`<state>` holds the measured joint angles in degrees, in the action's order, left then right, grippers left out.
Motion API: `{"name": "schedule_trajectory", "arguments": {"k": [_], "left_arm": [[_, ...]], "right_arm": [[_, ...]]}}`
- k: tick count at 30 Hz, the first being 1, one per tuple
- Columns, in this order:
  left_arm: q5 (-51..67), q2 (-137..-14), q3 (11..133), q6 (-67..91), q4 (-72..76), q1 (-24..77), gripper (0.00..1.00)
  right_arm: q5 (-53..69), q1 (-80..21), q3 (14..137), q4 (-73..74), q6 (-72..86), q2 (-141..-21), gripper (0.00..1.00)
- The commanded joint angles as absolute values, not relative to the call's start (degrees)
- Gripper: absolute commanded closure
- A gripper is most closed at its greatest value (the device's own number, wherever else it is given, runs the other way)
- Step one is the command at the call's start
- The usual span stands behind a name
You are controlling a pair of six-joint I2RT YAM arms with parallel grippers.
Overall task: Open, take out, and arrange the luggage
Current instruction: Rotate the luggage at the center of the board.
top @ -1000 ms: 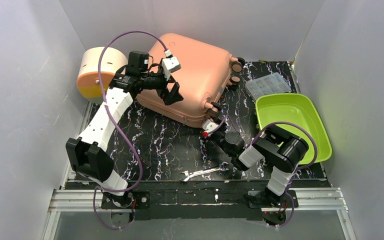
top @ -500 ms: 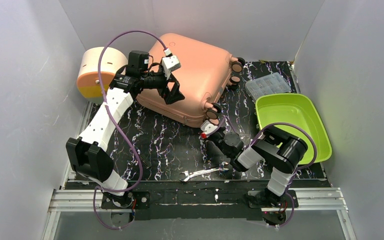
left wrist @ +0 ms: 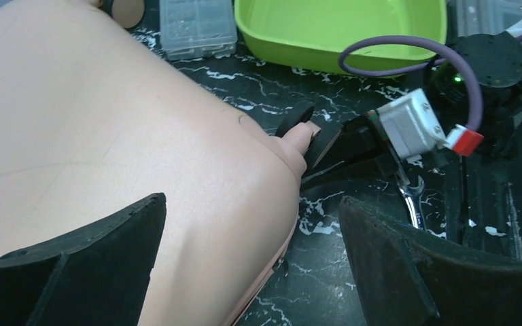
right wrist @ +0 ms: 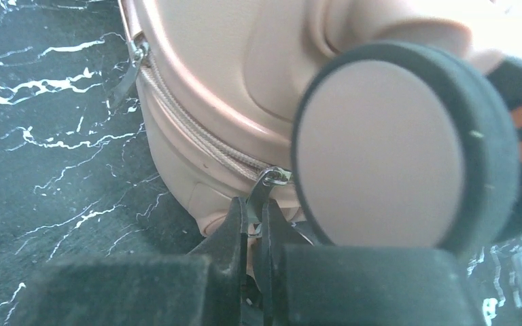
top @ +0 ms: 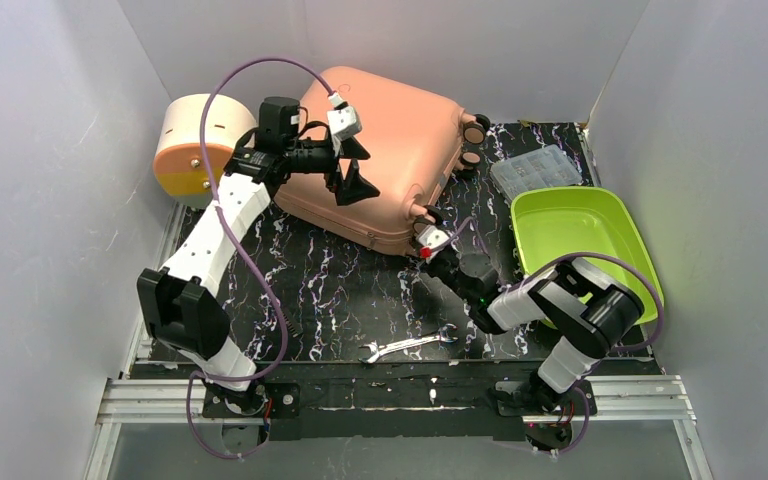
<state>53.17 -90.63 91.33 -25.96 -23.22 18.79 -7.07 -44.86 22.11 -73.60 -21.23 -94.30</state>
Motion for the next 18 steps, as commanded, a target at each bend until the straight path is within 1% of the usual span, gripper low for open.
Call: {"name": "schedule_trajectory", "arguments": {"k": [1,9,14,18], "left_arm": [[62.2,-93.7,92.8,-22.7,-18.9,19.7,0.02],[64.8,-98.9,94.3,-20.6,-17.1,22.1,0.03],[61.2,-100.3,92.4,-22.1,-17.4,22.8,0.04],[57.8,-100.7,90.7,-26.6,-21.4,22.8,0.04]], "right_arm": [[-5.7,-37.4,24.4,-72.3,-11.9,-91.5,0.99],[0.5,-30.0,25.5,-69.0,-4.7,-90.3,0.99],[8.0,-24.9,26.7,-65.5,-2.9,-89.2,0.99],[14.9,-20.5,27.4,-61.2,-5.2,-88.0,0.99]]}}
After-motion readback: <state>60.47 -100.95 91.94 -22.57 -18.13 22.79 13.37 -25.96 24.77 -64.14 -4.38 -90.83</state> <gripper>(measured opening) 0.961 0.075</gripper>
